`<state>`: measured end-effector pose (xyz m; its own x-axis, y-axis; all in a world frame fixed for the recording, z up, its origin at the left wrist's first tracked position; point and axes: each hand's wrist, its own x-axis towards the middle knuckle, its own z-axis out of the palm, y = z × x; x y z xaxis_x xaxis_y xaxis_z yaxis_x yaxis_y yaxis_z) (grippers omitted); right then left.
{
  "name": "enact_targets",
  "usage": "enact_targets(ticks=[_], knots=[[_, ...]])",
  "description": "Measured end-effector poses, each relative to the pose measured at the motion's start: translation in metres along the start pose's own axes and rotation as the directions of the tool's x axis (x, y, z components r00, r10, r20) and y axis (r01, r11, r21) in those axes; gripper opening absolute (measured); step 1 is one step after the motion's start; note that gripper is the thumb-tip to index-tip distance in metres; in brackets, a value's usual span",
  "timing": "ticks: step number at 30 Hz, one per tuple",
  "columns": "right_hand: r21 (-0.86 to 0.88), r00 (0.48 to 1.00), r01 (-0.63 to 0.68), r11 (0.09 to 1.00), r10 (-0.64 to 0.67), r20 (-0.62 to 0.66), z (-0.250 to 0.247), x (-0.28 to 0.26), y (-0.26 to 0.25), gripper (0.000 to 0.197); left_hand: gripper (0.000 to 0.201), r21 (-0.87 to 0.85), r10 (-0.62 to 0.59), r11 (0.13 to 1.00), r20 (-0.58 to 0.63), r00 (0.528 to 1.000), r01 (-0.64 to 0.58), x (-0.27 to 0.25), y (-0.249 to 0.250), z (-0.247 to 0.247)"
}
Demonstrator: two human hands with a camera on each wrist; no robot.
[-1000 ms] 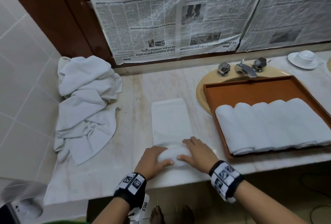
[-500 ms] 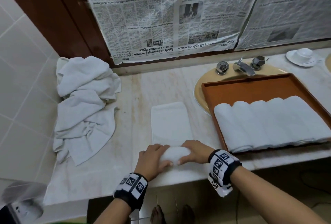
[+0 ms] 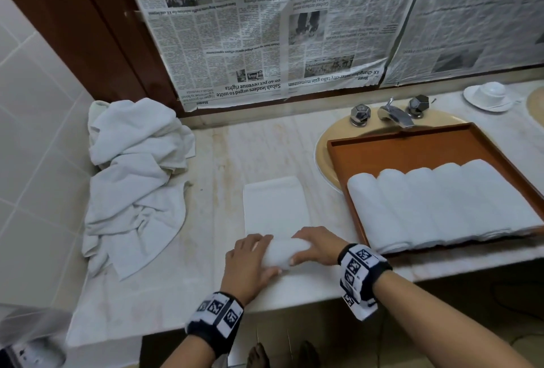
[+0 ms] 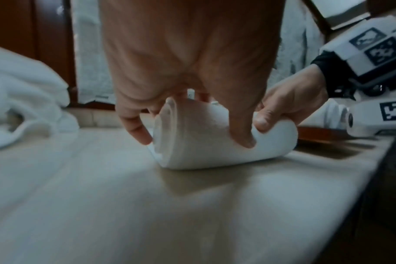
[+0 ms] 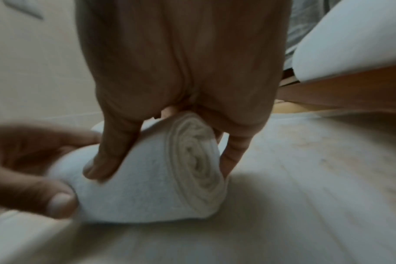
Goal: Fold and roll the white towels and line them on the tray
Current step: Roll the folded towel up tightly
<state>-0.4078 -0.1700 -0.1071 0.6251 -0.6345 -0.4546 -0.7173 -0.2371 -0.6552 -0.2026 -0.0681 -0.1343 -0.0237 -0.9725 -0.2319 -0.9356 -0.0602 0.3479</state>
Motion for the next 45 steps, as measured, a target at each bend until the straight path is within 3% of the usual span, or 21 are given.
enact_targets(ticks=[2, 4, 6, 8, 11, 14, 16, 18, 22, 24, 28, 31, 34, 36, 39, 41, 43, 45], knots=[[0.03, 0.999, -0.021, 0.999, 0.02, 0.045, 0.0, -0.002, 0.0, 0.049, 0.069, -0.101, -0.028, 0.994, 0.026, 0.999, 0.03, -0.001, 0.0, 0.002], [-0.014, 1.0, -0.02, 1.0, 0.02, 0.007, 0.008, -0.005, 0.001, 0.05, 0.067, -0.19, -0.033, 0.98, 0.112, 0.993, 0.054, 0.005, -0.004, -0.001], [-0.26, 0.988, -0.017, 0.965, -0.023, -0.15, 0.026, -0.011, 0.004, 0.059, 0.064, -0.243, -0.004, 0.969, 0.198, 0.98, 0.053, 0.011, -0.006, -0.012], [-0.518, 0.95, -0.032, 0.854, -0.134, -0.281, 0.047, -0.018, 0.004, 0.068, 0.055, -0.277, 0.036, 0.96, 0.259, 0.965, 0.039, 0.018, -0.003, -0.026], [-0.59, 0.926, -0.013, 0.808, -0.213, -0.312, 0.061, -0.021, 0.002, 0.074, 0.045, -0.291, 0.062, 0.956, 0.309, 0.949, 0.033, 0.024, 0.003, -0.037], [-0.478, 0.971, -0.005, 0.878, -0.11, -0.212, 0.046, -0.012, 0.007, 0.066, 0.063, -0.159, -0.003, 0.986, 0.274, 0.962, 0.048, 0.021, 0.0, -0.026], [-0.319, 0.987, -0.002, 0.948, -0.05, -0.155, 0.032, -0.006, 0.006, 0.066, 0.078, -0.057, -0.029, 0.998, 0.144, 0.989, 0.038, 0.012, -0.001, -0.013], [-0.207, 0.996, -0.003, 0.978, -0.016, -0.09, 0.017, -0.001, 0.0, 0.061, 0.088, -0.032, 0.022, 0.999, 0.03, 0.999, -0.021, 0.006, -0.001, -0.002], [-0.131, 0.996, -0.05, 0.99, 0.059, 0.067, -0.002, 0.005, -0.007, 0.048, 0.099, -0.079, 0.018, 0.997, 0.076, 0.997, -0.012, 0.011, -0.007, 0.001], [-0.124, 0.996, -0.07, 0.99, 0.075, 0.038, -0.001, 0.002, -0.006, 0.058, 0.098, -0.152, 0.017, 0.988, 0.154, 0.988, 0.007, 0.021, -0.011, -0.006], [-0.496, 0.978, -0.061, 0.866, -0.048, -0.204, 0.027, -0.011, -0.003, 0.075, 0.077, -0.148, 0.031, 0.989, 0.299, 0.954, 0.014, 0.039, -0.007, -0.024], [-0.436, 0.974, -0.047, 0.899, -0.057, -0.222, 0.034, -0.01, -0.001, 0.078, 0.077, -0.112, 0.022, 0.993, 0.371, 0.929, 0.021, 0.043, -0.002, -0.029], [-0.269, 0.994, -0.029, 0.963, 0.0, -0.106, 0.018, 0.0, 0.003, 0.071, 0.086, -0.117, 0.003, 0.992, 0.322, 0.947, 0.036, 0.034, -0.001, -0.025], [-0.172, 1.0, -0.01, 0.985, 0.005, -0.03, 0.006, 0.004, 0.002, 0.062, 0.087, -0.077, 0.03, 0.997, 0.207, 0.978, -0.015, 0.022, 0.001, -0.02], [0.002, 0.997, -0.043, 0.999, 0.043, 0.07, -0.006, 0.003, 0.004, 0.052, 0.08, -0.03, 0.106, 0.994, 0.035, 0.994, -0.105, 0.007, 0.002, -0.011], [0.08, 0.994, -0.069, 0.994, 0.061, 0.093, -0.006, -0.002, 0.005, 0.05, 0.074, -0.076, 0.109, 0.991, -0.002, 0.994, -0.109, 0.004, -0.001, -0.009], [0.036, 0.999, -0.051, 0.998, 0.051, 0.001, 0.005, -0.009, 0.007, 0.056, 0.071, -0.112, 0.081, 0.991, 0.042, 0.996, -0.076, 0.008, -0.005, -0.008], [-0.227, 0.974, -0.024, 0.974, -0.028, -0.223, 0.025, -0.018, 0.009, 0.067, 0.071, -0.179, 0.045, 0.984, 0.102, 0.994, -0.026, 0.014, -0.008, -0.008]])
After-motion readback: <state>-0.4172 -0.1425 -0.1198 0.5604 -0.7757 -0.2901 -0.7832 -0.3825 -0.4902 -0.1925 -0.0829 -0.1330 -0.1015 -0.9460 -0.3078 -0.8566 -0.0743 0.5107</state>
